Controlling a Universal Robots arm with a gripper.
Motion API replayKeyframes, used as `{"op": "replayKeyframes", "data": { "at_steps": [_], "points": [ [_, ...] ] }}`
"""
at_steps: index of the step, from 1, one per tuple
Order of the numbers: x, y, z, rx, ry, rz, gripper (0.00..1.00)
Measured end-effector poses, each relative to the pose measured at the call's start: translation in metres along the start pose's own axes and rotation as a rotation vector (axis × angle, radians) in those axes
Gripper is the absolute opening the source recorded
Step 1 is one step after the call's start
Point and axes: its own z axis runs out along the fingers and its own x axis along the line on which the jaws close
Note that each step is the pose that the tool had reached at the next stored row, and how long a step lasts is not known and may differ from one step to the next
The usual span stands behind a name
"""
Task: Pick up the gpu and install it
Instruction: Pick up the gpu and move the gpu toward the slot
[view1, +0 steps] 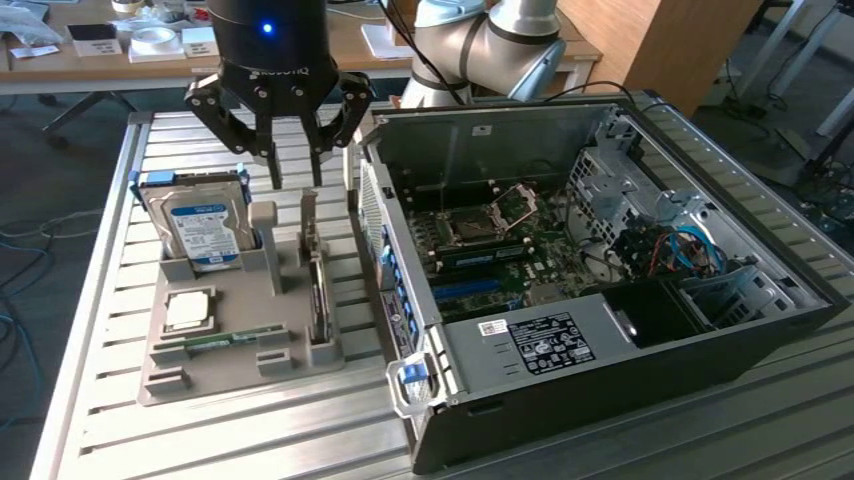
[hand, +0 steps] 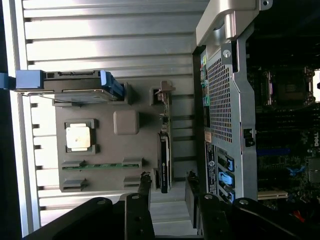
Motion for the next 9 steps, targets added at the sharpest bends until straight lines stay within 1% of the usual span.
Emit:
{"op": "replayKeyframes", "data": {
  "at_steps": [9],
  "points": [
    [0.0,0.0,0.0013,0.0,0.0,0.0,0.42]
  ]
}}
